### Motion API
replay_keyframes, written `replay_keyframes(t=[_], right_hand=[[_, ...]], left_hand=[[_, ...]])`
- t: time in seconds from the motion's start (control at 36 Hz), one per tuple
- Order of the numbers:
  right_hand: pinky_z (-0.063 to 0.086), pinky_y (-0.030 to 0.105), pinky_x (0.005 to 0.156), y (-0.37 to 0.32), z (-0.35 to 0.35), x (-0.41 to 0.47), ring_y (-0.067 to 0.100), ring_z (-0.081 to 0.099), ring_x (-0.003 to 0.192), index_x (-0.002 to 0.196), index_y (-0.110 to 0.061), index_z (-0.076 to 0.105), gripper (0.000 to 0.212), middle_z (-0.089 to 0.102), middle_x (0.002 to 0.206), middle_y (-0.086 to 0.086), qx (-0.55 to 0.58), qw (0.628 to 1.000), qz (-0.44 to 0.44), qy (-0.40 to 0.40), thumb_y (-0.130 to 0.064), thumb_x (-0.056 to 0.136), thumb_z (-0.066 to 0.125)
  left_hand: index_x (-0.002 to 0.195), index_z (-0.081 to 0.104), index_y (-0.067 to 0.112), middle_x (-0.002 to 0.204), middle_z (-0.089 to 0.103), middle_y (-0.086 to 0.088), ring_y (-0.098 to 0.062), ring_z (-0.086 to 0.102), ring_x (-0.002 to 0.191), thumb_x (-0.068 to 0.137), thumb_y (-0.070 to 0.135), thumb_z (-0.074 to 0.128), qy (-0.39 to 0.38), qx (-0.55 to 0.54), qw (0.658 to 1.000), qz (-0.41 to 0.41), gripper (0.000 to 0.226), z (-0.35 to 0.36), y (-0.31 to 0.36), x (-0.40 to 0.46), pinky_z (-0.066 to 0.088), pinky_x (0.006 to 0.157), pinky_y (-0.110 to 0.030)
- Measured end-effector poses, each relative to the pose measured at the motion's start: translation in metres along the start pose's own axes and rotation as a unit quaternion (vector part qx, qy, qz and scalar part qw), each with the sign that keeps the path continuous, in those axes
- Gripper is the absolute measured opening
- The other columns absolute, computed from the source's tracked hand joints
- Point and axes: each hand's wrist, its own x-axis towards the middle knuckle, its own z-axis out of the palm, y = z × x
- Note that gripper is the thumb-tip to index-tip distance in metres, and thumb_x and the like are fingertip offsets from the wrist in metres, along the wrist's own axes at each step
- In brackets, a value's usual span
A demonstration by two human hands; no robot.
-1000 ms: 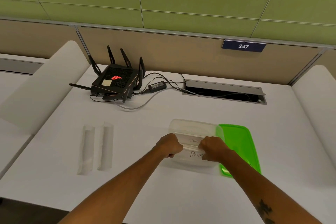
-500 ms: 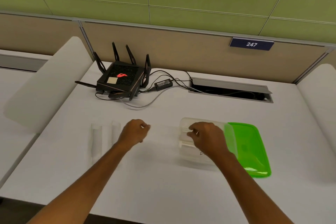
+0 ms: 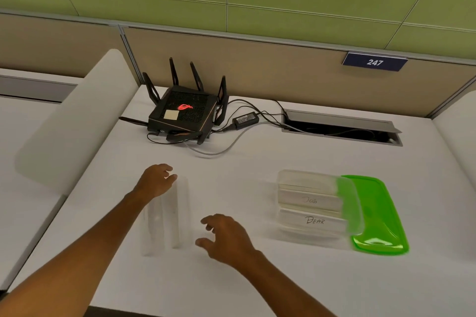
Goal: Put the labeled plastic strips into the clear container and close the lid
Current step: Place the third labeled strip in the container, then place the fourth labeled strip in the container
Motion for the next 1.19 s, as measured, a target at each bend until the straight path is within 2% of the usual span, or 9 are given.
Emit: replay_keyframes(t=[0.14, 0.31, 0.44, 0.81, 1.03, 1.11, 1.19], right_hand=[[0.046, 0.031, 0.103, -0.01, 0.021, 0.009, 0.015, 0.058, 0.122, 0.144, -0.026, 0.052, 0.065, 0.06, 0.137, -0.005, 0.022, 0.999, 0.027, -0.022, -0.055, 0.089, 0.069], [0.047, 0.033, 0.105, -0.009, 0.034, 0.014, 0.016, 0.057, 0.125, 0.145, -0.027, 0.051, 0.065, 0.057, 0.141, -0.004, 0.011, 0.999, 0.037, -0.022, -0.057, 0.09, 0.066], [0.047, 0.032, 0.104, -0.008, 0.041, 0.018, 0.015, 0.057, 0.124, 0.144, -0.028, 0.051, 0.065, 0.057, 0.141, -0.006, 0.012, 0.999, 0.048, -0.018, -0.059, 0.089, 0.065], [0.041, 0.02, 0.097, -0.002, 0.034, 0.018, 0.009, 0.057, 0.119, 0.14, -0.028, 0.055, 0.057, 0.06, 0.133, -0.01, 0.026, 0.997, 0.065, 0.023, -0.054, 0.09, 0.066], [0.044, 0.017, 0.092, -0.001, 0.028, 0.021, 0.003, 0.06, 0.105, 0.134, -0.03, 0.06, 0.052, 0.063, 0.125, -0.013, 0.058, 0.993, 0.09, 0.053, -0.056, 0.089, 0.067], [0.049, 0.021, 0.093, -0.002, 0.028, 0.024, 0.003, 0.061, 0.105, 0.135, -0.029, 0.06, 0.058, 0.065, 0.124, -0.012, 0.076, 0.99, 0.103, 0.057, -0.061, 0.087, 0.067], [0.051, 0.028, 0.098, -0.004, 0.029, 0.027, 0.006, 0.06, 0.112, 0.14, -0.028, 0.055, 0.074, 0.063, 0.128, -0.013, 0.1, 0.985, 0.129, 0.051, -0.07, 0.08, 0.067]], left_hand=[[0.133, 0.063, 0.011, 0.136, 0.064, -0.011, -0.028, 0.061, 0.122, 0.1, 0.034, 0.06, -0.047, 0.006, 0.999, 0.027, 0.041, -0.006, -0.002, 0.015, 0.047, 0.107, -0.038], [0.123, 0.067, 0.007, 0.129, 0.068, -0.013, -0.03, 0.062, 0.117, 0.101, 0.033, 0.058, -0.078, 0.018, 0.996, 0.048, 0.036, -0.007, -0.006, 0.029, 0.049, 0.103, -0.04], [0.117, 0.069, 0.006, 0.124, 0.069, -0.013, -0.029, 0.062, 0.112, 0.102, 0.043, 0.051, -0.113, 0.044, 0.992, 0.039, 0.044, -0.007, -0.007, 0.04, 0.046, 0.102, -0.039], [0.099, 0.074, 0.009, 0.104, 0.071, -0.009, -0.026, 0.064, 0.1, 0.099, 0.048, 0.055, -0.163, 0.055, 0.984, 0.039, 0.043, -0.005, -0.006, 0.056, 0.046, 0.093, -0.034], [0.094, 0.071, 0.009, 0.097, 0.069, -0.01, -0.022, 0.061, 0.091, 0.097, 0.051, 0.057, -0.186, 0.057, 0.98, 0.051, 0.044, -0.005, -0.008, 0.048, 0.045, 0.085, -0.031], [0.095, 0.07, 0.01, 0.098, 0.069, -0.009, -0.023, 0.062, 0.094, 0.097, 0.052, 0.056, -0.184, 0.053, 0.98, 0.056, 0.044, -0.006, -0.004, 0.043, 0.046, 0.087, -0.033], [0.095, 0.07, 0.012, 0.098, 0.069, -0.006, -0.022, 0.062, 0.094, 0.096, 0.052, 0.057, -0.181, 0.049, 0.981, 0.057, 0.043, -0.008, 0.0, 0.039, 0.047, 0.087, -0.033]])
